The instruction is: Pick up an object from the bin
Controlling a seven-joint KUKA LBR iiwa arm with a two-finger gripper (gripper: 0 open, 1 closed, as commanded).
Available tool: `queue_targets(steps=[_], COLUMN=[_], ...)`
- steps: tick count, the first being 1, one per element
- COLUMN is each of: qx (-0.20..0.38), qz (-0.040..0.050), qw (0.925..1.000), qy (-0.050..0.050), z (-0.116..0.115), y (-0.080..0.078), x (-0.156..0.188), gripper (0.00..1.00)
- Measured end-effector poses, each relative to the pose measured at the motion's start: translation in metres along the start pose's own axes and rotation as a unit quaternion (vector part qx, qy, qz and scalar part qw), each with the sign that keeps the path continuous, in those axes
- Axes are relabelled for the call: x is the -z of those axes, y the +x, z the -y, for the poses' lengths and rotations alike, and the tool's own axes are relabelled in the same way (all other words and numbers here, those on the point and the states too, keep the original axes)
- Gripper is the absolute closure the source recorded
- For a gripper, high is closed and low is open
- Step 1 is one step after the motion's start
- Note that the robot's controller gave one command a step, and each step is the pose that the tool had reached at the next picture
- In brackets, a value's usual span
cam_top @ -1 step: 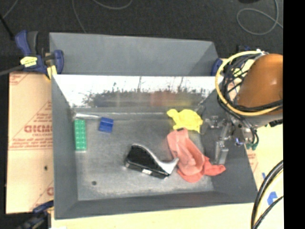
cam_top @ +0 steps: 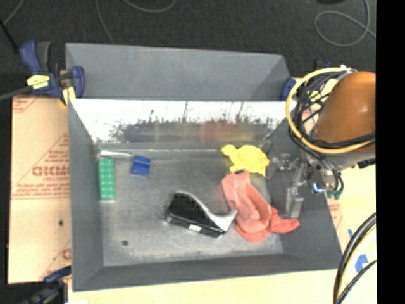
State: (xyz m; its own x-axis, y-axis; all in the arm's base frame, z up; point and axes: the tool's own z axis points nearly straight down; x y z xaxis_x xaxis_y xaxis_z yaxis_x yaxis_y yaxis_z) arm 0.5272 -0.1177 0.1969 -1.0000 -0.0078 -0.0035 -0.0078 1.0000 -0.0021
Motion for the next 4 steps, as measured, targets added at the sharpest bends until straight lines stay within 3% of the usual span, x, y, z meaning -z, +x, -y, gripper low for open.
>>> queue_targets(steps=[1,2,3,4], qx=[-0.028,-0.066,-0.037,-0.036], qz=[0.0052,0.0065,0.0124,0.0124], qw=[0.9996,0.9978,0.9992,0.9993], qy=[0.000,0.001,0.002,0.002], z=[-0.004,-0.029,-0.047,-0.047], y=[0.000,0.004,0.008,0.008], x=[-0.041,-0.094,-0.095,-0.095], gripper=[0.00,0.00,1.00,1.00])
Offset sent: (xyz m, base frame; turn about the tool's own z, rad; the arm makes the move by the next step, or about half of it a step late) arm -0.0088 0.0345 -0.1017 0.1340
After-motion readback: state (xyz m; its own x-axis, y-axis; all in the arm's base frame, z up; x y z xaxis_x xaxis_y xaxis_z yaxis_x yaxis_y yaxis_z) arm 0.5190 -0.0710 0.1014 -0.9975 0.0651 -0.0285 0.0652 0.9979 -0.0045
